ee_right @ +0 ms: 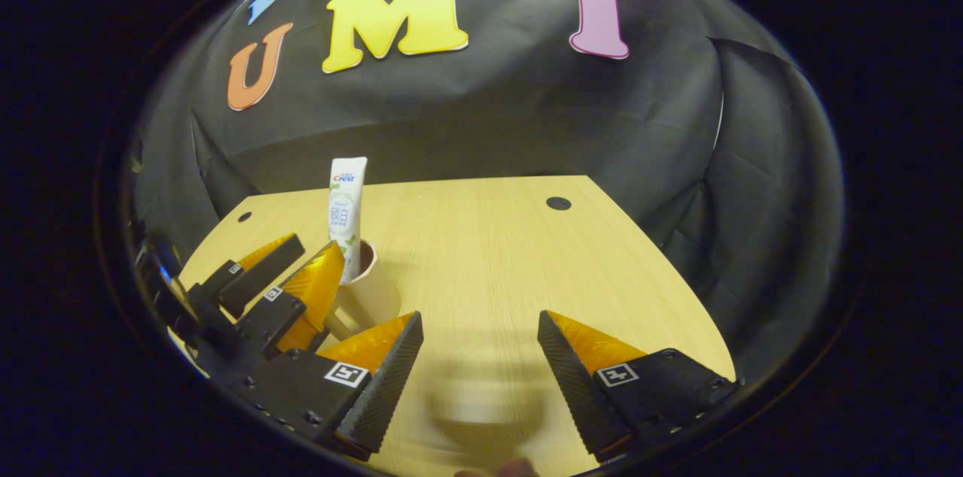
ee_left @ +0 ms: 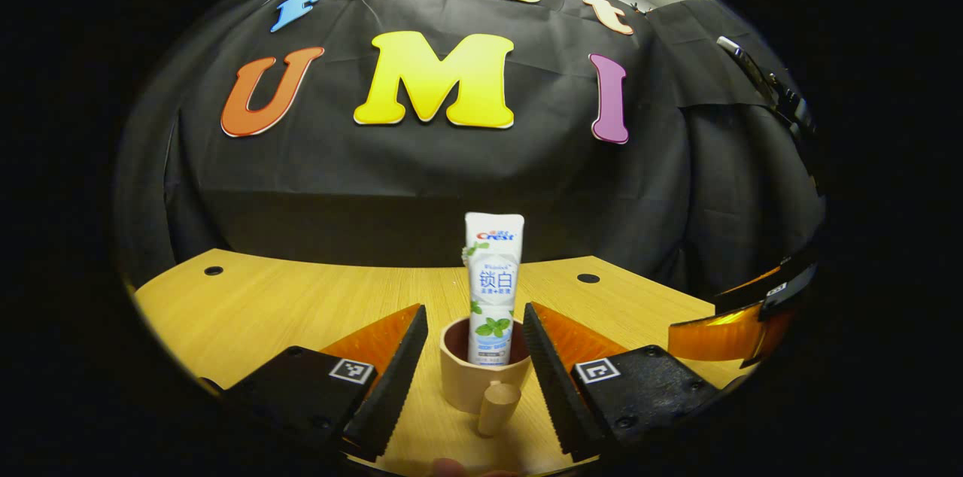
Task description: Put the toothbrush and toothpaste on the desktop into the cup, then pick up the cup and place it on the coaster on the desktop.
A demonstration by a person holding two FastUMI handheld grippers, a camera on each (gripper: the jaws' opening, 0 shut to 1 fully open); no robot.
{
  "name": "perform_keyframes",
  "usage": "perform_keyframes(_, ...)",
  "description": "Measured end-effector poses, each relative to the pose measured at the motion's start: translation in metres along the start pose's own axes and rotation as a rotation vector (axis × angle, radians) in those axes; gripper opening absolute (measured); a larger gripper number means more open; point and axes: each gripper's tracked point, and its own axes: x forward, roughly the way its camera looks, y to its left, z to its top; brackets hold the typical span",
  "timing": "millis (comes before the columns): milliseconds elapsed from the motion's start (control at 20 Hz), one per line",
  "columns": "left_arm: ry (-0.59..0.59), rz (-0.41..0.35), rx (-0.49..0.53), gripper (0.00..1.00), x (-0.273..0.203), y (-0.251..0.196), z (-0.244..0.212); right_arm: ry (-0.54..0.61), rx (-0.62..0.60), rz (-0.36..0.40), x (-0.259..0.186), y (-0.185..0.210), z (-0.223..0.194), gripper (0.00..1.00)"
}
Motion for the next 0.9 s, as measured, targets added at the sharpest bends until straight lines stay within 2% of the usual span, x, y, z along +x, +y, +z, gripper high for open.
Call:
perform_keyframes(100,-0.004,0.025,-0.018,0.88,-0.015,0.014,0.011,0.006,0.009,0.001,-0.005,0.006,0.009,0.94)
perform_keyframes(350,0.015,0.120,-0.046,0.88,-0.059,0.058,0.039,0.073,0.009,0.050,-0.013,0.046,0.022,0.94)
perform_keyframes(550,0.033,0.186,-0.026,0.93,-0.096,0.095,0.058,0.177,0.008,0.094,-0.011,0.089,0.023,0.95)
perform_keyframes(900,0.022,0.326,-0.034,0.94,-0.142,0.162,0.087,0.394,0.062,0.100,0.018,0.136,0.001,0.94)
